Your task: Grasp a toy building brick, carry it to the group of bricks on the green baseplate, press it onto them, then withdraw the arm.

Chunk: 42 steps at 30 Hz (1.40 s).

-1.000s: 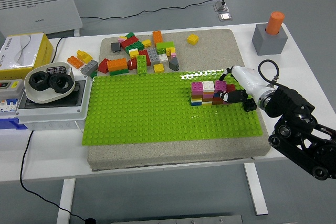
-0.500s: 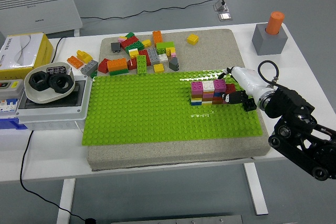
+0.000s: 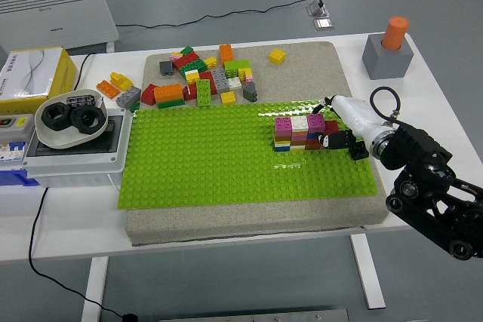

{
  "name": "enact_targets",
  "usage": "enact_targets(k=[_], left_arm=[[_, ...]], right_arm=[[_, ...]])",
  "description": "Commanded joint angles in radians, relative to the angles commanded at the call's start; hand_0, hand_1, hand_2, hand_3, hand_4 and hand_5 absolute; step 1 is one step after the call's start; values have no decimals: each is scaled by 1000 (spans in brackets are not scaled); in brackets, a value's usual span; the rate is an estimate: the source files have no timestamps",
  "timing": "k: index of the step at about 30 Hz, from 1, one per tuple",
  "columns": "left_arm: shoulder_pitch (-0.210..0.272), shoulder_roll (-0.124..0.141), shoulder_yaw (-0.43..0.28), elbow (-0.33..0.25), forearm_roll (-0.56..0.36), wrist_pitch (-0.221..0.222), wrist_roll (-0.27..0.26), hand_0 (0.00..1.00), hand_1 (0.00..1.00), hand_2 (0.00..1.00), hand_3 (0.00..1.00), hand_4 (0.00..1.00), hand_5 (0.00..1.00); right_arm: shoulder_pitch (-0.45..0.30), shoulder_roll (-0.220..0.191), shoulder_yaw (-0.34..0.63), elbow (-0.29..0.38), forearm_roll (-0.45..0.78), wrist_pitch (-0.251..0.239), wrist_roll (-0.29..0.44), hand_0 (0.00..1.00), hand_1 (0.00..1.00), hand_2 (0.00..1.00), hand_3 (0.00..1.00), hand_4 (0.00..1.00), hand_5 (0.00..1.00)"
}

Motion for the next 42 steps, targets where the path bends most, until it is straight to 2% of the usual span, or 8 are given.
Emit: enact_targets(k=[7,8,20,25,26,31,32,42], left_arm=[[0,1,2,0,-4,-1,-3,692,566,661,859,998,998],[0,1,5,0,-8,-2,-4,692,566,661,859,998,998],[7,1,-2,0,-5,-18,-12,694,567,663,859,998,998],[10,0,19,0,-18,-22,-14,694,567,663,859,998,998],[10,1,24,0,-21,-22,-15,694,565,661,852,998,998],[9,-4,25,0,4,-1,-36,694,565,661,852,998,998],[10,-6,19,0,15,10,-46,686,538,640,807,998,998],[8,-14,16,0,37,42,-62,686,542,640,805,998,998]], right_arm=[[-5,3,9,-2,-1,1,6,846,825,859,725,762,143],[-7,5,14,-2,-1,-1,9,847,829,862,749,915,259],[-64,25,107,70,-13,-3,55,855,831,863,756,980,334],[-126,34,145,103,35,-92,131,855,831,863,756,980,334],[-140,36,150,105,50,-116,150,775,752,776,514,872,461],[-228,50,202,107,156,-270,281,775,752,776,514,872,461],[-244,54,221,105,182,-298,311,696,695,704,371,820,477],[-301,94,287,62,470,-446,589,668,668,691,354,788,466]])
